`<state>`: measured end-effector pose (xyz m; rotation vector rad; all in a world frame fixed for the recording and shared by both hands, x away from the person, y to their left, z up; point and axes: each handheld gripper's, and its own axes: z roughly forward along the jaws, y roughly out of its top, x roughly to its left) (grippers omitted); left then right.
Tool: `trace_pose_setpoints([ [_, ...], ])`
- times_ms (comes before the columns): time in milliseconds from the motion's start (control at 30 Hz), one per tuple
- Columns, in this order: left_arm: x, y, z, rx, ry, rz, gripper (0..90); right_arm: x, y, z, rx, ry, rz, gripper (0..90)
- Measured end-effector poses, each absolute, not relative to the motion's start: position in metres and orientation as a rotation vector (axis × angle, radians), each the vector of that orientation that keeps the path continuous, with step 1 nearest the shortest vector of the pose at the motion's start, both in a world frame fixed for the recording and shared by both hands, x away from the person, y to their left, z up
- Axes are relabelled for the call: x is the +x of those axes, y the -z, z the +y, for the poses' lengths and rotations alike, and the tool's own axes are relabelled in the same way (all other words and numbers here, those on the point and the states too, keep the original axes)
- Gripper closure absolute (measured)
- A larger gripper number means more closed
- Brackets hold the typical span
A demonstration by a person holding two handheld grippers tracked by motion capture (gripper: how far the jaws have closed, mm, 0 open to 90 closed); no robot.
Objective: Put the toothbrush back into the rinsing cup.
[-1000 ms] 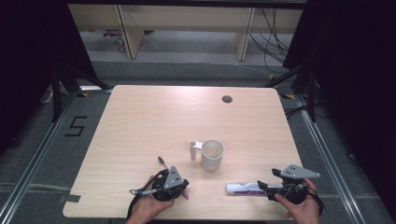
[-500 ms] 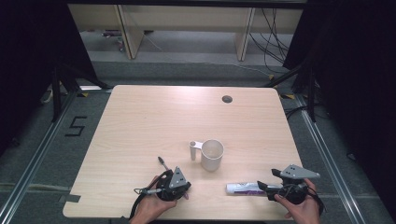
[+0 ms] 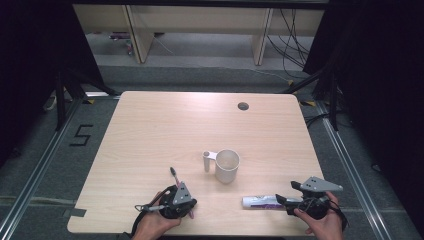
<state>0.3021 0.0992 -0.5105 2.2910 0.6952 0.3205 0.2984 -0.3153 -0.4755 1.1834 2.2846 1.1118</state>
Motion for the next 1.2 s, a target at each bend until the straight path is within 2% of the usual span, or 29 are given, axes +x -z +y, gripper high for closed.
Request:
trace_pose_setpoints([
  [567, 0.286, 0.504, 0.142, 2.317, -0.352, 0.746, 87.6, 0.297, 0.476, -0.313, 1.212, -1.123, 2.285, 25.3],
  [1200, 0.289, 0.505, 0.178, 2.344, -0.412, 0.837, 86.6, 0.3, 0.476, -0.313, 1.174, -1.109, 2.282, 25.3],
])
